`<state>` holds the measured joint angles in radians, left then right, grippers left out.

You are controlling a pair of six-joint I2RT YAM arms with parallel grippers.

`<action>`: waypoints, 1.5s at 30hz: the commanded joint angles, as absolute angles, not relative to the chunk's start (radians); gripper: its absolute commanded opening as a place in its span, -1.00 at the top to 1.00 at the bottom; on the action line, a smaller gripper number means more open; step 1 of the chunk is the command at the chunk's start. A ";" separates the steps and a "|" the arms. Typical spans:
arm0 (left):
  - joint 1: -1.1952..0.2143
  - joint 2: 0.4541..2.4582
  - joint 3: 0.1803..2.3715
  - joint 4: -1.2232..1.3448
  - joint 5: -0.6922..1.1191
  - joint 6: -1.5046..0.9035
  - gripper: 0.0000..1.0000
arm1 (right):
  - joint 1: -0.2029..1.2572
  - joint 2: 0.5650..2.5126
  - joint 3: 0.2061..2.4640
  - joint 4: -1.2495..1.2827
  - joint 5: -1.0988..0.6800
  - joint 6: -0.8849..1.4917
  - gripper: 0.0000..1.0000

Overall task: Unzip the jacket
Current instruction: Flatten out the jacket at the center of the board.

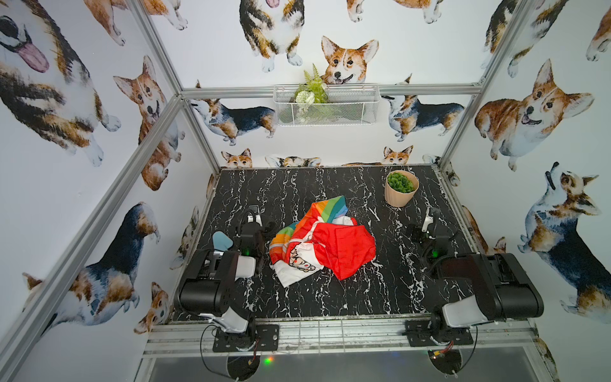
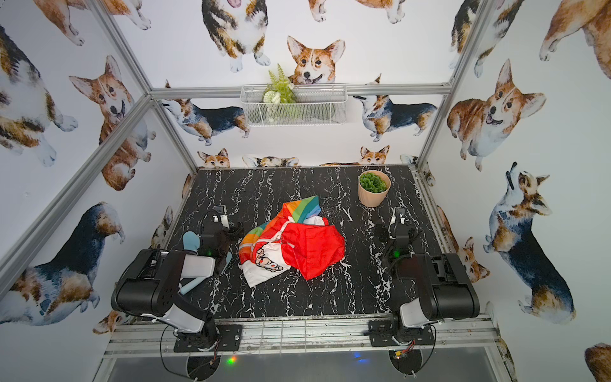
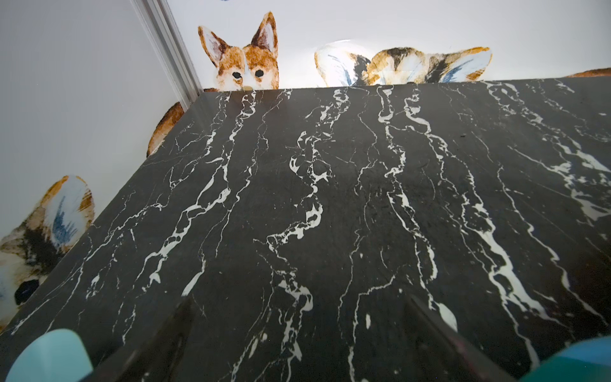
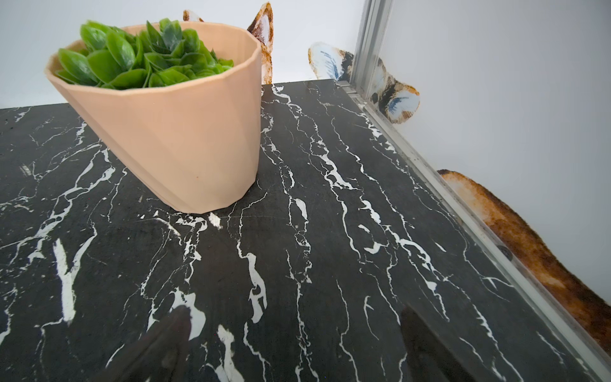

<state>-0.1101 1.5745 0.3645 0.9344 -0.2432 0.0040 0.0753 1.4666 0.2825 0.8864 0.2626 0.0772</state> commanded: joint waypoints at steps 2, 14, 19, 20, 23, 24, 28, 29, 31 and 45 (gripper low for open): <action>-0.114 1.568 0.318 1.050 -0.239 0.023 -1.00 | 0.093 1.458 0.265 0.975 0.287 0.054 -0.99; -0.121 1.531 0.278 1.095 -0.238 0.032 -1.00 | 0.106 1.399 0.233 0.991 0.296 0.038 -0.99; -0.121 1.524 0.282 1.082 -0.239 0.031 -1.00 | 0.114 1.314 0.254 0.864 0.273 0.028 -0.99; -0.121 1.528 0.286 1.080 -0.239 0.031 -1.00 | 0.114 1.304 0.265 0.824 0.272 0.029 -0.99; -0.122 1.527 0.285 1.080 -0.241 0.030 -1.00 | 0.114 1.321 0.278 0.823 0.273 0.025 -0.99; -0.122 1.524 0.285 1.078 -0.239 0.031 -1.00 | 0.114 1.329 0.275 0.844 0.272 0.023 -0.99; -0.121 1.516 0.286 1.070 -0.238 0.035 -1.00 | 0.118 1.326 0.265 0.864 0.272 0.015 -0.99; -0.121 1.516 0.287 1.068 -0.238 0.035 -1.00 | 0.118 1.321 0.270 0.847 0.270 0.017 -0.99; -0.122 1.519 0.290 1.067 -0.237 0.035 -1.00 | 0.118 1.318 0.279 0.822 0.274 0.018 -0.99; -0.123 1.565 0.369 0.949 -0.309 0.002 -1.00 | 0.118 1.412 0.294 0.897 0.302 0.017 -0.99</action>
<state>-0.1242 1.5677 0.3286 1.0111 -0.2523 0.0219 0.1177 1.3796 0.2836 0.8364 0.2871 0.0296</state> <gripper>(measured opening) 0.998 0.995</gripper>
